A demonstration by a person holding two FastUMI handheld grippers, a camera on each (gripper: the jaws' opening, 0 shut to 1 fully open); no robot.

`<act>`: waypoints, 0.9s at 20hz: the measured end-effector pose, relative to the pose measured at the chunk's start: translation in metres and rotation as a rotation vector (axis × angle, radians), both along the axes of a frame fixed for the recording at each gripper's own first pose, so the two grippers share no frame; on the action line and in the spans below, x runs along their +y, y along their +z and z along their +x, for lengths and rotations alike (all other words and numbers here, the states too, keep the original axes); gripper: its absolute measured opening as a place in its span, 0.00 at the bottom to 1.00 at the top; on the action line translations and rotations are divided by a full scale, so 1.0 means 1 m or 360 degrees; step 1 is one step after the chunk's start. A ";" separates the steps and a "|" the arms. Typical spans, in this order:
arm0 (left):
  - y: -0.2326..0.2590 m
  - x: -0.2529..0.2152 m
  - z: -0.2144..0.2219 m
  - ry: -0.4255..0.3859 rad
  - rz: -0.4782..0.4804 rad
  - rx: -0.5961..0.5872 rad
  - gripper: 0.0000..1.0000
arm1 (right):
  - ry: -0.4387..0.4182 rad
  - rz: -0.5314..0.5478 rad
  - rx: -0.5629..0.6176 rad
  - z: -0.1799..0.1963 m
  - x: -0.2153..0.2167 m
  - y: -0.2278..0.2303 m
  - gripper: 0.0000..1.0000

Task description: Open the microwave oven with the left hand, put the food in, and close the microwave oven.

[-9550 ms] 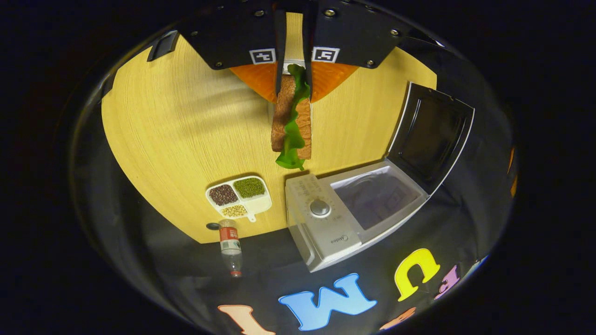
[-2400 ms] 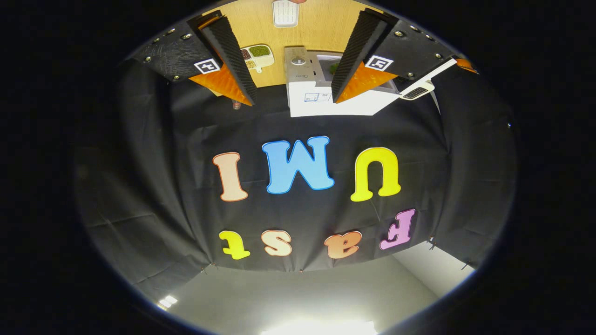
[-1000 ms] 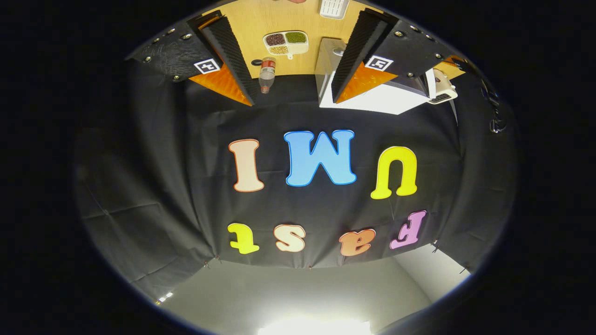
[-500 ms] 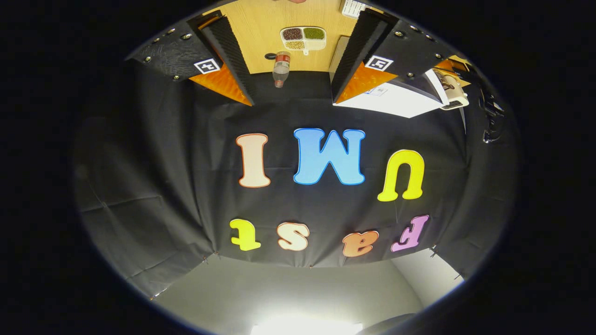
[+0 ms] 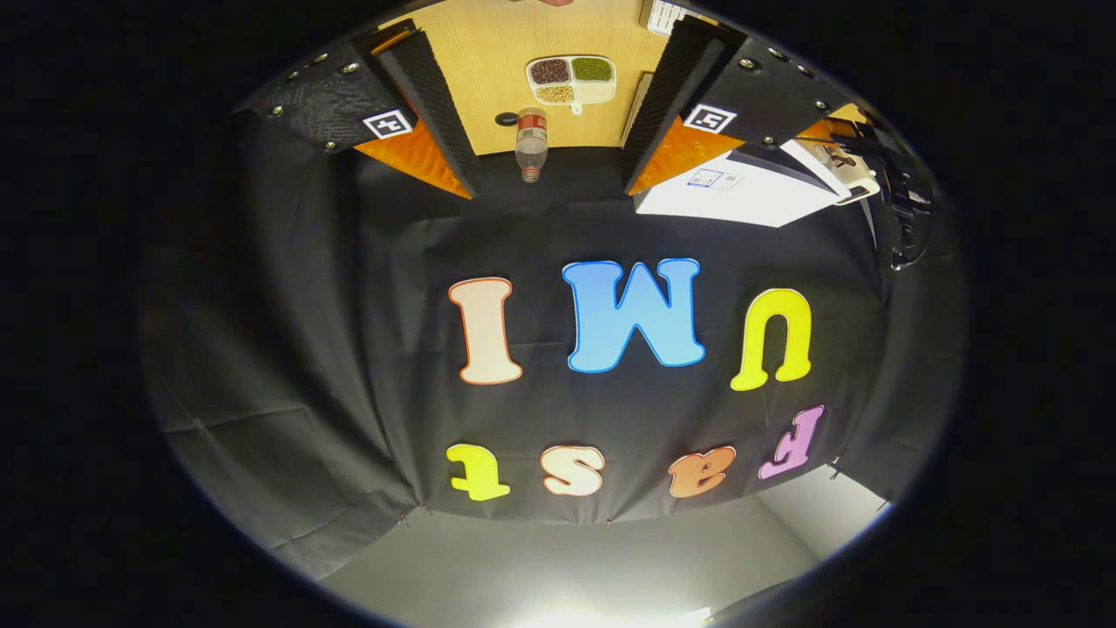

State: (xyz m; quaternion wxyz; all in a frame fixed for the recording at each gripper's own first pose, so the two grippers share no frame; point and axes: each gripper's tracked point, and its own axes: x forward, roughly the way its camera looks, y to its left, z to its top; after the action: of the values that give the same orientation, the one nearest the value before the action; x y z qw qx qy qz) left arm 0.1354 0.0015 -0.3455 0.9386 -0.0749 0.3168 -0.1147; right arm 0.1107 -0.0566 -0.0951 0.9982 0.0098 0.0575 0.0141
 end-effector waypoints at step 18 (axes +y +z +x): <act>-0.015 -0.010 0.058 0.0057 0.0040 -0.0061 0.07 | -0.0043 0.0015 0.0075 0.025 -0.023 -0.022 0.97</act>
State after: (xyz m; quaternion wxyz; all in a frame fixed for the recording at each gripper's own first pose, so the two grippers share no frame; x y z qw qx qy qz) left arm 0.1937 -0.0082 -0.3600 0.9472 -0.0664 0.2987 -0.0953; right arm 0.1352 -0.0798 -0.1168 0.9966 0.0155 0.0808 0.0008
